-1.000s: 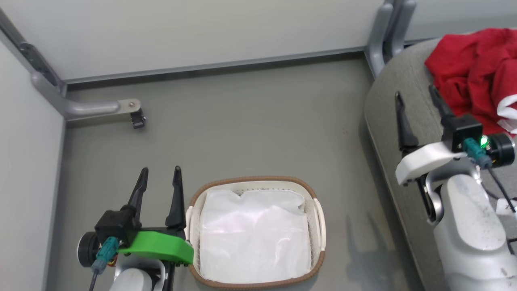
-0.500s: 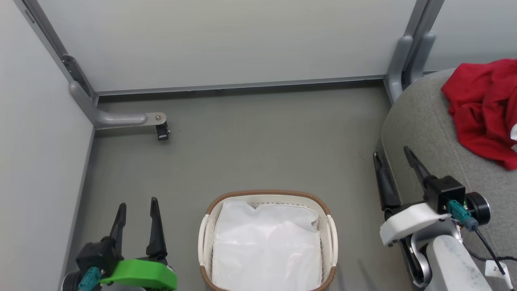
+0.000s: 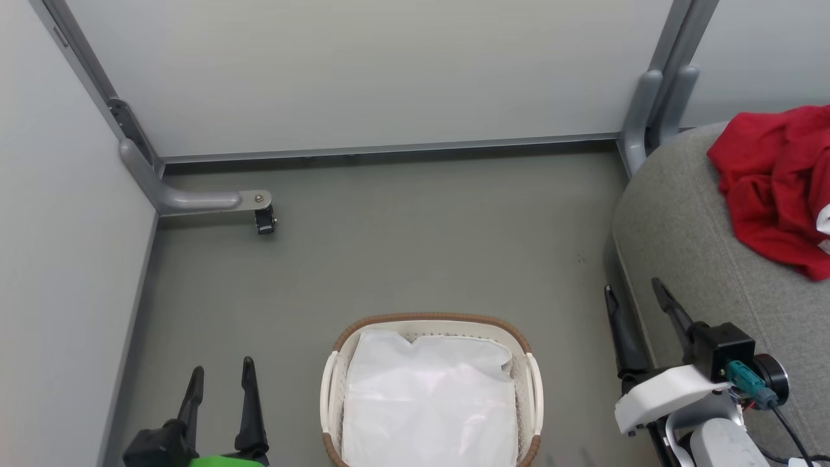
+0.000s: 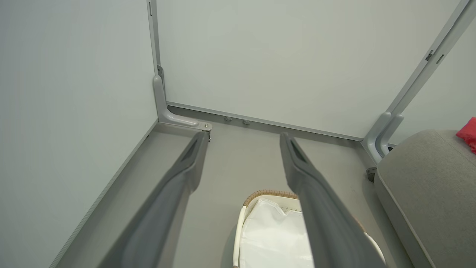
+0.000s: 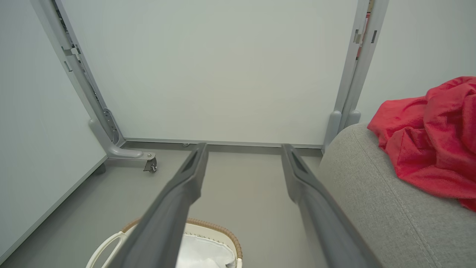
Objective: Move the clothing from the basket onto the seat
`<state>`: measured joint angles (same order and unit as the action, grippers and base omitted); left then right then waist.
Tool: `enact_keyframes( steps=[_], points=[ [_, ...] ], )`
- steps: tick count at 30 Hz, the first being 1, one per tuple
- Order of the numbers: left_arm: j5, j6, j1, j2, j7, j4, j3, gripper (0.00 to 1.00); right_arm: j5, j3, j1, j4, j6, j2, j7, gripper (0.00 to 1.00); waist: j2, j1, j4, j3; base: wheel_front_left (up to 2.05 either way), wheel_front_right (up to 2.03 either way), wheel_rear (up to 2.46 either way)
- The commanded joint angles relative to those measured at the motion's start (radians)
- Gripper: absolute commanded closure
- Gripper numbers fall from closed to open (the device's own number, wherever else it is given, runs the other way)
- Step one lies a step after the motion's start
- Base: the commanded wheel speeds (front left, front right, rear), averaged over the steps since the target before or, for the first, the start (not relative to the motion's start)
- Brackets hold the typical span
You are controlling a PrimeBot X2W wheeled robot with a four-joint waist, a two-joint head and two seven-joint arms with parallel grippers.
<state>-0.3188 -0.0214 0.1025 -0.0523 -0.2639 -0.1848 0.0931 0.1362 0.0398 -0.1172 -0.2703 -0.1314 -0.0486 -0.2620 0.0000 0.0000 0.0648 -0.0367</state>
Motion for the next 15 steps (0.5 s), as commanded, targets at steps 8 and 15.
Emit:
enact_keyframes(
  steps=[8, 15],
  points=[
    [0.011, -0.006, 0.003, 0.001, -0.001, -0.008, 0.009, 0.0, 0.019, 0.024, 0.027, -0.01, 0.001, -0.004, -0.004, 0.0, 0.0, 0.0, 0.002, 0.005, 0.0, 0.0, 0.0],
    [0.003, 0.0, -0.001, 0.001, -0.001, -0.012, 0.013, 0.0, 0.023, 0.032, 0.024, -0.016, 0.001, -0.004, -0.004, 0.0, 0.0, 0.0, -0.003, 0.005, 0.0, 0.0, 0.0]
  ],
)
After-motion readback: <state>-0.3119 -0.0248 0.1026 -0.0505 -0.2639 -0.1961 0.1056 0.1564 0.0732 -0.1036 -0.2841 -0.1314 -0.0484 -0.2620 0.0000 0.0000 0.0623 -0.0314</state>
